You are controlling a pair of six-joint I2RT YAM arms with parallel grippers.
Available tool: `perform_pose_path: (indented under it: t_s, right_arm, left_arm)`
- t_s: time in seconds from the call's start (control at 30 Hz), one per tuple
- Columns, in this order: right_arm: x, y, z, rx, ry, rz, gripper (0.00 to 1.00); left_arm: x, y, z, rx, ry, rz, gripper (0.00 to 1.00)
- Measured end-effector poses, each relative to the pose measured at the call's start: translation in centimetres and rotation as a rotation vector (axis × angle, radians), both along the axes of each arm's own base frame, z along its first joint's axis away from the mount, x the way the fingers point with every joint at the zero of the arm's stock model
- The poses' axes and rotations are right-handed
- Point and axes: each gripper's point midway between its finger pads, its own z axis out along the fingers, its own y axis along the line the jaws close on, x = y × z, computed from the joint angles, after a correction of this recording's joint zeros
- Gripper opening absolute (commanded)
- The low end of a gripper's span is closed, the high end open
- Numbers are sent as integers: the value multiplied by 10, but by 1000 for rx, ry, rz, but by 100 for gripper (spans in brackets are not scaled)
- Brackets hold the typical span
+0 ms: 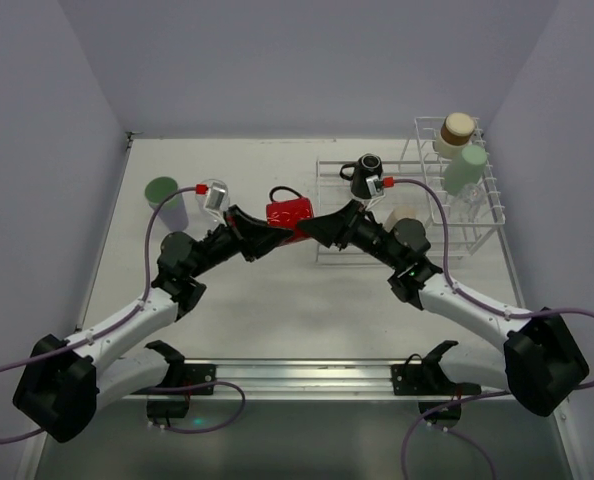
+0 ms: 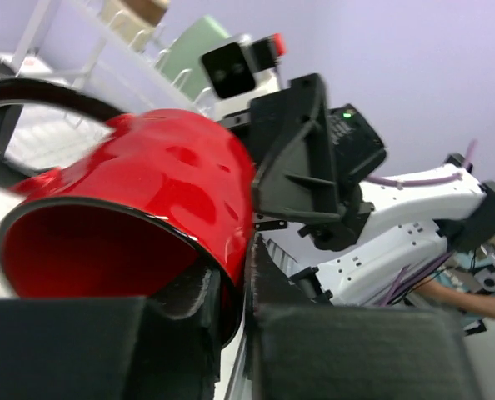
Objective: Unload the cups from the dish rack
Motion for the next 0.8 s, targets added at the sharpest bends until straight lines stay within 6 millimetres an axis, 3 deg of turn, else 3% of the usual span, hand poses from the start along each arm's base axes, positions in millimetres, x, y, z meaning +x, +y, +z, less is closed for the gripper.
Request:
perform_pose_path:
  t_s: [0.1,0.23,0.37,0.53,0.67,0.8]
  right_arm:
    - [-3,1,8,49,14,17,98]
    - [-7,2,13,58,-3,24,99]
    - [-8,-4,15,26,-28,-11,99]
    - [-4,-21,3,-115,-57,-104,99]
    - [-4,-38,-7,-238,-78,-175,99]
    - [-8,-59,-2,-329,-124,-246,99]
  left_arm:
    - [-9,3,18,-33,-72,-7,0]
    - [-15,11,22,-5,-108,29,0]
    - [-3,25,14,97,-91,154,0]
    - [49,33,8,363,-4,326,0]
    - [87,34,-7,557,53,396,0]
    - [130,34,-74,833,188,424,0]
